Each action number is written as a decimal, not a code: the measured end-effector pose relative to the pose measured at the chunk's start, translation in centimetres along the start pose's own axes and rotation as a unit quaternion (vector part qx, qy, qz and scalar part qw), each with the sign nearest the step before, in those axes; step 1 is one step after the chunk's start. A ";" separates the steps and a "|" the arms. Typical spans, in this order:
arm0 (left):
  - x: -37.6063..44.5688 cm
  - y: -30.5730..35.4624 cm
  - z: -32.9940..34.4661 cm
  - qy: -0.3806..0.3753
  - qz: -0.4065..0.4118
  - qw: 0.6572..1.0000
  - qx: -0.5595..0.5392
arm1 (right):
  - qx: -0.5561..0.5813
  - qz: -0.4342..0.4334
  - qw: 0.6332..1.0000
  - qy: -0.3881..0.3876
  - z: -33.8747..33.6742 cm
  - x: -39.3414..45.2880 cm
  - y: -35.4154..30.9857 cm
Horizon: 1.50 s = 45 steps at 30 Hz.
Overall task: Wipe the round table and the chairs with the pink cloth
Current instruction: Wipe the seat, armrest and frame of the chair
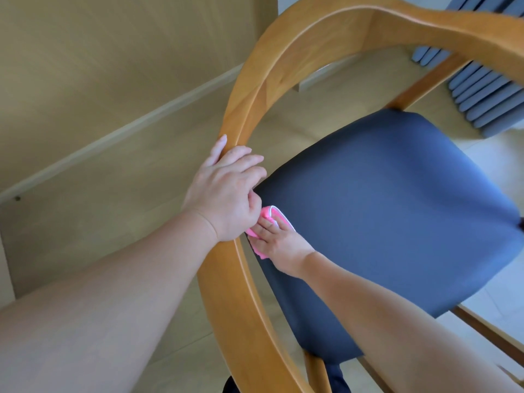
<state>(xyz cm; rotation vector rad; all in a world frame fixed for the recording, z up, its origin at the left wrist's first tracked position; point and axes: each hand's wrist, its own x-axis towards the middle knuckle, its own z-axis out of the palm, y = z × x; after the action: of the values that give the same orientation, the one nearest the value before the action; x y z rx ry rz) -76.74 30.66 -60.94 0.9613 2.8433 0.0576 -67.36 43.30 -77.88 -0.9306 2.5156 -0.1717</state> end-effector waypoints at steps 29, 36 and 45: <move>-0.2 0.0 0.2 0.011 -0.001 1.000 0.008 | 0.111 0.278 0.944 0.141 0.5 -5.5 10.3; -0.4 0.1 0.3 0.021 0.000 1.000 0.009 | 0.058 0.097 0.993 0.044 3.7 -5.7 -0.2; -0.5 0.1 0.5 0.036 0.001 0.999 0.008 | 0.012 0.102 0.994 0.034 3.4 -5.8 -0.3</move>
<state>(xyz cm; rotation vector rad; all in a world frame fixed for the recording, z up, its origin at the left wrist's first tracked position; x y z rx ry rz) -76.17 30.47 -61.39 0.9851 2.9117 0.0709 -61.79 46.89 -78.68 -0.6632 2.6467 -0.1704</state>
